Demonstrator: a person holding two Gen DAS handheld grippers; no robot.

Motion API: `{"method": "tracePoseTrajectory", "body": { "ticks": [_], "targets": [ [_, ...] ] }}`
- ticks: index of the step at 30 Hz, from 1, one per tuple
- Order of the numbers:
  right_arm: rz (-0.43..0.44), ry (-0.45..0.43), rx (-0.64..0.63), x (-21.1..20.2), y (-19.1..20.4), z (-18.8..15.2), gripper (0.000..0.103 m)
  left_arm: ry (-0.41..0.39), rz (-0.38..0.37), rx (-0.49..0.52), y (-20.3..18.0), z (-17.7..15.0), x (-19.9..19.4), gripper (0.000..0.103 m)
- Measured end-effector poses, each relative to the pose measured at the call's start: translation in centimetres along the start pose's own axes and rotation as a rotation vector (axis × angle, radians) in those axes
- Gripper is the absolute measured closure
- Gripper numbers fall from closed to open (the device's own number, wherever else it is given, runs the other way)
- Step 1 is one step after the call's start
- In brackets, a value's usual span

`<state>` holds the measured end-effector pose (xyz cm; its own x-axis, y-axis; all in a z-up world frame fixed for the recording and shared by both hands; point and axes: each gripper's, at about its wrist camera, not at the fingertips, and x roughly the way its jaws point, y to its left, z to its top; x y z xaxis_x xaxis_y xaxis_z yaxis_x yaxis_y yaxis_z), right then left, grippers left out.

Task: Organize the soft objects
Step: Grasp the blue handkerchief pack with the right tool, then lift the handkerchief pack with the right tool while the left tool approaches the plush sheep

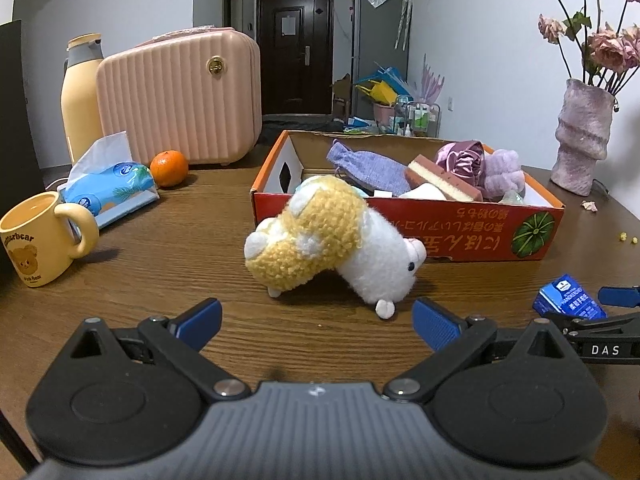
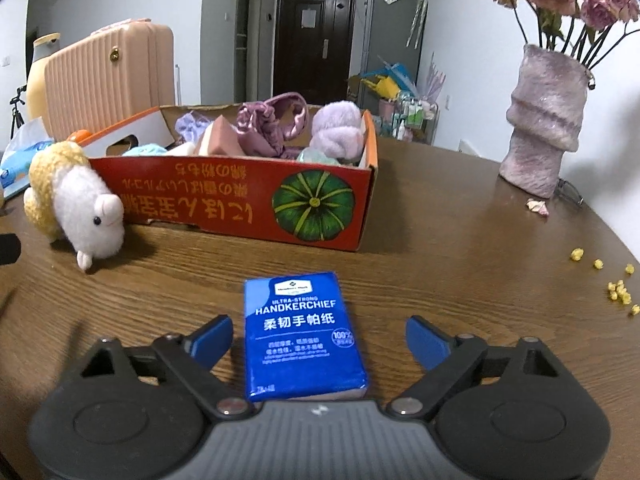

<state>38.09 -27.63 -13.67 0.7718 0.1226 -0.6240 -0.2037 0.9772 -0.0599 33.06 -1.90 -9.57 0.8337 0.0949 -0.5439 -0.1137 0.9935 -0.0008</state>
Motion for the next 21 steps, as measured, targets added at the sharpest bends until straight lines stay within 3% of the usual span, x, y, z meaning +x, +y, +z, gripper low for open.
{"method": "tracePoseTrajectory", "body": {
  "ticks": [4,6,21],
  "targets": [
    [0.028,0.008,0.019,0.2,-0.2,0.0,0.033,0.005,-0.001,0.004,-0.1,0.1,0.4,0.000],
    [0.041,0.004,0.027,0.0,-0.3,0.0,0.052,0.005,-0.001,0.002,0.0,0.2,0.5,0.000],
    [0.001,-0.056,0.117,-1.1,-0.3,0.1,0.052,0.002,0.012,0.047,1.4,0.7,1.5,0.000]
  ]
}}
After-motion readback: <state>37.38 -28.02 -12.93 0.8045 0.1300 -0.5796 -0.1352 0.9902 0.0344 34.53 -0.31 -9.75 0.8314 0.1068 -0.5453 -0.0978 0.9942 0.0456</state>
